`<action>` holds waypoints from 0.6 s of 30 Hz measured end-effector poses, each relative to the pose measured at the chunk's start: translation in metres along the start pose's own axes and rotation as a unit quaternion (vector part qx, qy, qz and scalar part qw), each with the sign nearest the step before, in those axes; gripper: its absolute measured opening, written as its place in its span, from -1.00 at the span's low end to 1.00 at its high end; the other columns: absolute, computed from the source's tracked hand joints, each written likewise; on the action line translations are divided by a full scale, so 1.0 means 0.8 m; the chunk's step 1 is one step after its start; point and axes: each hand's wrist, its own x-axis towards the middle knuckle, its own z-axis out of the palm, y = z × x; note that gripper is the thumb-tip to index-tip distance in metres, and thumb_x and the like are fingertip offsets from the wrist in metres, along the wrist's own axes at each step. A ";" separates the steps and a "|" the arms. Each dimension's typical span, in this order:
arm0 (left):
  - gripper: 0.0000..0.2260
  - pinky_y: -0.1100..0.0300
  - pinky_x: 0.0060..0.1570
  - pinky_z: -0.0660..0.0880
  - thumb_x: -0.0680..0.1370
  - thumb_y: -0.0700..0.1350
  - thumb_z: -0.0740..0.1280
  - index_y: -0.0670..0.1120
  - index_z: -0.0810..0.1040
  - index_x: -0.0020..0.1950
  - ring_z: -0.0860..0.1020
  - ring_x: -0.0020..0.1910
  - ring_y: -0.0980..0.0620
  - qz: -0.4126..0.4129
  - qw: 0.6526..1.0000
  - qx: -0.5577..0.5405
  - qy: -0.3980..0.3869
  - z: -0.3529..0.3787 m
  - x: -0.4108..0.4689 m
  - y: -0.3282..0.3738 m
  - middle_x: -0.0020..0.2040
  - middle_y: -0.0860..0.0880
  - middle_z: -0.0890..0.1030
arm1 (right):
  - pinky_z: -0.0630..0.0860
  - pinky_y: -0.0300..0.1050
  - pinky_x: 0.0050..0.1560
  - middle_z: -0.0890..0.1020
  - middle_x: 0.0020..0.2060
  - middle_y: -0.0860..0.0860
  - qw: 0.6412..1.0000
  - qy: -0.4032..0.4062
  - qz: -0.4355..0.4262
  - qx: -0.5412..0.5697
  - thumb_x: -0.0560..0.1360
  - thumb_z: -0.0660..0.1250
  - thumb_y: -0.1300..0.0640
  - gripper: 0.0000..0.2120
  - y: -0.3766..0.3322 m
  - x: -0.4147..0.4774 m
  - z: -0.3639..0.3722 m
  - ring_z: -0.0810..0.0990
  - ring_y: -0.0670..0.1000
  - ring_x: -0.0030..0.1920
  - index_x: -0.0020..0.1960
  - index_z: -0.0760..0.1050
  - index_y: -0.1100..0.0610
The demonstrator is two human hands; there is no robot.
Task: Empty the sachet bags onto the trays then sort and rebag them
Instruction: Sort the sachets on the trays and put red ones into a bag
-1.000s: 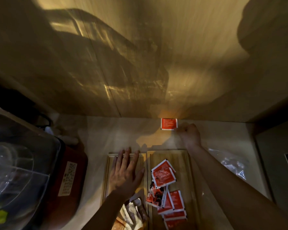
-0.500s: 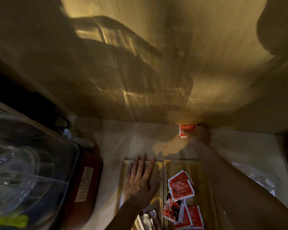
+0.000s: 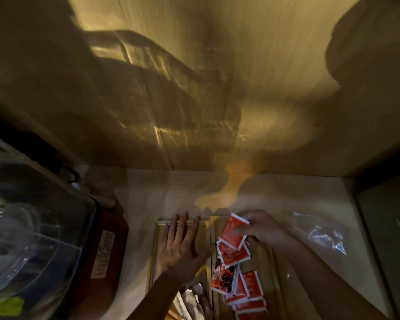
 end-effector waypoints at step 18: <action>-0.16 -0.01 0.50 -0.17 0.32 0.47 -0.33 0.09 -0.20 0.51 -0.21 0.54 -0.06 0.012 0.997 0.051 -0.060 -0.037 -0.010 0.023 0.56 -0.07 -0.22 | 0.43 -0.09 -0.06 0.59 0.05 0.07 0.934 0.210 0.009 -0.291 0.51 0.18 -0.06 -0.75 0.025 -0.049 0.042 0.57 0.12 0.06 0.06 0.37 0.10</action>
